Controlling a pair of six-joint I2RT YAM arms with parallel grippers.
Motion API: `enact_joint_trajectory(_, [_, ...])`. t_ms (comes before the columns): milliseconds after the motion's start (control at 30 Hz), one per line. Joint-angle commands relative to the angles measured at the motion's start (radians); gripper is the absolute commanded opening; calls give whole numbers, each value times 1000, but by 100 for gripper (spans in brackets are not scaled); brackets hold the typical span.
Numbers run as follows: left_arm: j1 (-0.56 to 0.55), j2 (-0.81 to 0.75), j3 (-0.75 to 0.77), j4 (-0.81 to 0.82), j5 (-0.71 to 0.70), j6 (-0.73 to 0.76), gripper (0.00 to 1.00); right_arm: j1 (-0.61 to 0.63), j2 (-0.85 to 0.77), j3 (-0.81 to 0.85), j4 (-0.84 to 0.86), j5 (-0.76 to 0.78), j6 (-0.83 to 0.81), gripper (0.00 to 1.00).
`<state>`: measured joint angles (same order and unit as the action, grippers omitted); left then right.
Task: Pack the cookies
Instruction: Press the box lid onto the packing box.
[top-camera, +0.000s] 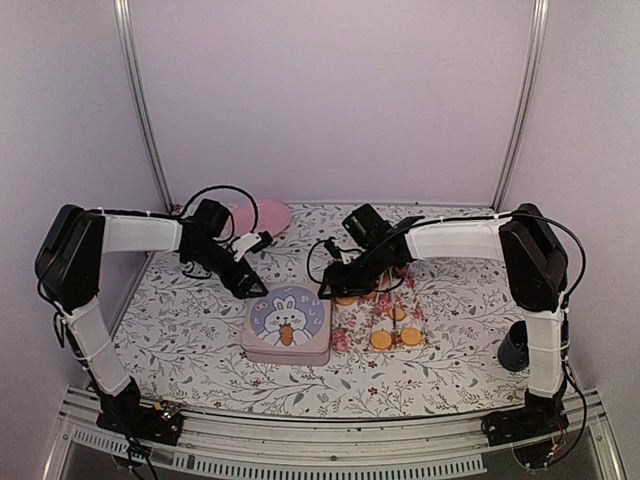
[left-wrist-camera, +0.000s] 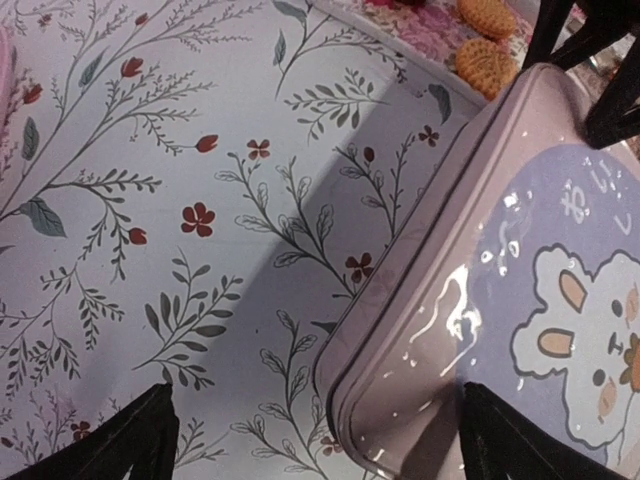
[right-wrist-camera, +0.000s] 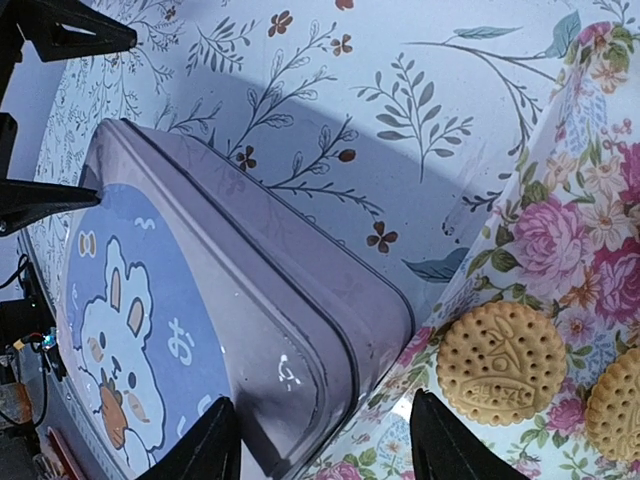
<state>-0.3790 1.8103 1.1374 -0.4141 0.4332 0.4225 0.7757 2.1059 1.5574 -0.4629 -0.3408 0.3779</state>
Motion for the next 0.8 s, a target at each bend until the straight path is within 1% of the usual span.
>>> enact_joint_trajectory(0, [-6, -62, 33, -49, -45, 12, 99, -14, -45, 8, -44, 56, -8, 62])
enact_joint_trajectory(67, [5, -121, 57, -87, -54, 6, 99, -16, -92, 27, -46, 83, -15, 69])
enact_joint_trajectory(100, [14, -151, 63, -103, -58, 4, 99, -17, -119, 34, -45, 103, -18, 74])
enact_joint_trajectory(167, [53, -209, 70, -125, -59, -1, 99, -23, -171, 45, -45, 145, -28, 95])
enact_joint_trajectory(200, [79, -237, 67, -132, -55, -3, 99, -27, -205, 44, -42, 171, -34, 100])
enact_joint_trajectory(333, [211, -312, 21, -119, -62, -6, 99, -58, -328, 6, -17, 270, -67, 99])
enact_joint_trajectory(433, [333, -342, -58, -33, -74, -23, 99, -120, -453, -106, 76, 292, -70, 99])
enact_joint_trajectory(533, [418, -342, -170, 117, -106, -75, 99, -214, -559, -240, 163, 312, -61, 99])
enact_joint_trajectory(567, [440, -336, -205, 178, -110, -105, 99, -249, -582, -275, 179, 340, -56, 99])
enact_joint_trajectory(700, [483, -293, -309, 399, -111, -220, 99, -402, -646, -410, 232, 503, -32, 99])
enact_joint_trajectory(767, [495, -268, -357, 526, -91, -279, 99, -448, -696, -519, 330, 598, -44, 99])
